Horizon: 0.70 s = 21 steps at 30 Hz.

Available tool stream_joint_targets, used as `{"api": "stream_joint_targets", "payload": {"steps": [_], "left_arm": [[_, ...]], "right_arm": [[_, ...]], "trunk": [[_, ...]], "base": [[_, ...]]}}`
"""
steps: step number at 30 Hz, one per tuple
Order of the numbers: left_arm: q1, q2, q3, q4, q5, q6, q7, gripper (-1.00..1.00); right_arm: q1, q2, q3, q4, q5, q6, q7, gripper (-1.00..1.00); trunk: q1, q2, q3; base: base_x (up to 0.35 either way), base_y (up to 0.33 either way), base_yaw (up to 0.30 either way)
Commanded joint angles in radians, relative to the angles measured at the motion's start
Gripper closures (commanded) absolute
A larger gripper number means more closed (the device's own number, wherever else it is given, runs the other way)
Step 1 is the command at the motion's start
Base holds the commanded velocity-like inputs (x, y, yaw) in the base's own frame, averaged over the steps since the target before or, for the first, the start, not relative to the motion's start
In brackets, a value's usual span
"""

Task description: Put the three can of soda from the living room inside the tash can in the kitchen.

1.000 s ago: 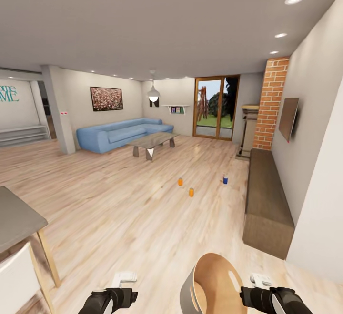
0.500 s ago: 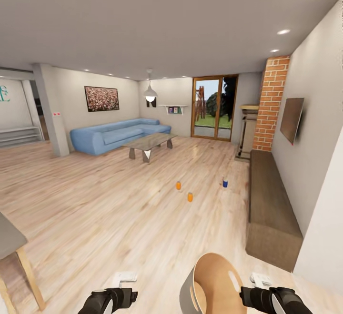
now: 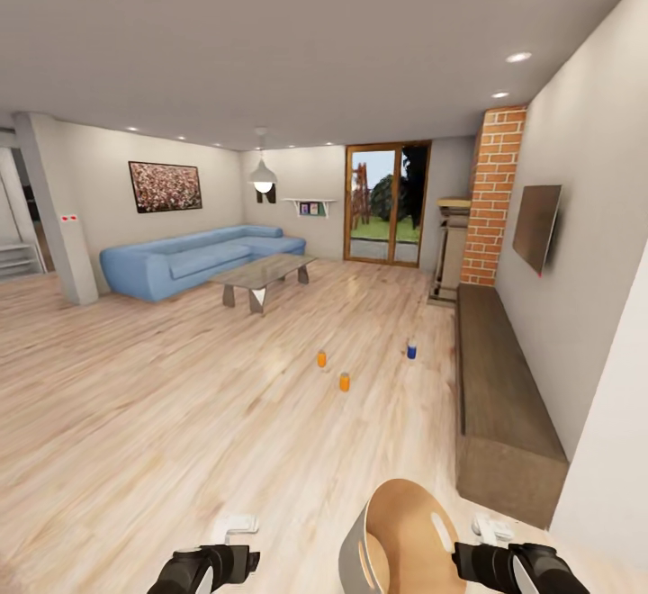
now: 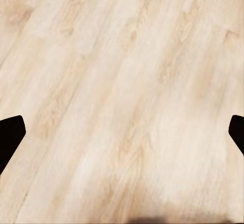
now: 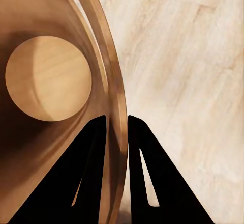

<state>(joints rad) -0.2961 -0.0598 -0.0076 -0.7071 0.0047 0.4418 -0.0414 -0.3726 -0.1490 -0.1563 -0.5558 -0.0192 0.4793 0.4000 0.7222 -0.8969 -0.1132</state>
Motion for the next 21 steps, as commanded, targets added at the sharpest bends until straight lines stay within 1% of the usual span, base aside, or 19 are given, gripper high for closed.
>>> {"api": "stream_joint_targets", "payload": {"steps": [1,5,10,21], "left_arm": [[0.000,0.000,0.000,0.000,0.000,0.000,0.000,-1.00],[0.000,0.000,0.000,0.000,0.000,0.000,0.000,-1.00],[0.000,0.000,0.000,0.000,0.000,0.000,0.001,-1.00],[0.000,-0.001,0.000,0.001,0.000,0.000,0.001,-1.00]], "right_arm": [[-0.001,0.000,-0.002,-0.001,-0.019,0.004,0.005,1.00],[-0.001,0.000,-0.002,-0.001,-0.019,0.004,0.006,1.00],[-0.001,0.000,-0.002,-0.001,-0.019,0.004,0.005,1.00],[-0.001,0.000,-0.002,-0.001,-0.019,0.004,0.005,1.00]], "trunk": [[0.000,0.000,0.000],[0.000,0.000,0.000],[0.000,0.000,0.000],[0.000,0.000,0.000]], "base": [[0.343,0.000,-0.010],[0.343,0.013,-0.005],[0.343,0.080,-0.033],[0.333,0.142,-0.071]]}}
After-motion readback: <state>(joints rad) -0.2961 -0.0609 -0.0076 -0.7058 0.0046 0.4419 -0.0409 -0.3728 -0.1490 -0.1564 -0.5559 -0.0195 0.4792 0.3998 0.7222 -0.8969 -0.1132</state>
